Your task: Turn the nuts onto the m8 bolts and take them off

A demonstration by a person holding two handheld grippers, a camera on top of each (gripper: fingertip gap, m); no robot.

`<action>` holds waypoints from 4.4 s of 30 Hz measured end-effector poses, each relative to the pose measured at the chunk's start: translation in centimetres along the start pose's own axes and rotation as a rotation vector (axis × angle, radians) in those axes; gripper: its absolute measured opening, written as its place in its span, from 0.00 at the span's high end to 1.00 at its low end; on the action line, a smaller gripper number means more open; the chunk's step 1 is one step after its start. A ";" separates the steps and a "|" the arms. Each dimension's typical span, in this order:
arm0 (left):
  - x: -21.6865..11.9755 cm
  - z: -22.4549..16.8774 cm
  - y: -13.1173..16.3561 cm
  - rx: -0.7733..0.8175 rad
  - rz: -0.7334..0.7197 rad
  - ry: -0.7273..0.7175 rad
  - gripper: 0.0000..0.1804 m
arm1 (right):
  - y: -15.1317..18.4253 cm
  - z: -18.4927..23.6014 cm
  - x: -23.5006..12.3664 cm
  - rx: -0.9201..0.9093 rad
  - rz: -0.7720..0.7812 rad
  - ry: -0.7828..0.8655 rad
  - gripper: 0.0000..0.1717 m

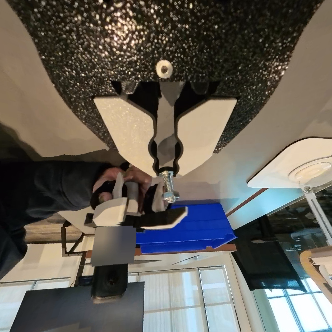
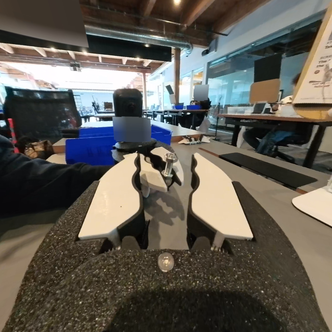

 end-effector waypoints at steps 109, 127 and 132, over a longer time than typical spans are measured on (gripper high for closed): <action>0.5 0.3 0.0 -0.099 0.023 -0.102 0.45 | -1.1 -0.8 -0.7 0.050 0.091 0.057 0.92; 0.2 0.8 -0.1 -0.131 -0.025 -0.152 0.45 | -5.7 -13.4 -25.3 0.053 1.045 0.665 0.91; 0.3 0.8 -0.1 -0.126 -0.024 -0.152 0.46 | -1.4 -16.5 -25.9 0.181 1.353 0.526 0.91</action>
Point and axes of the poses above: each gripper's, where its closed fingertips meet, x out along the fingers, y out of its underside, z = x × y across the jaws, the point moved 9 cm from there along -x, back along the fingers, and after that the axes turned 13 degrees about z, right-handed, at the moved point
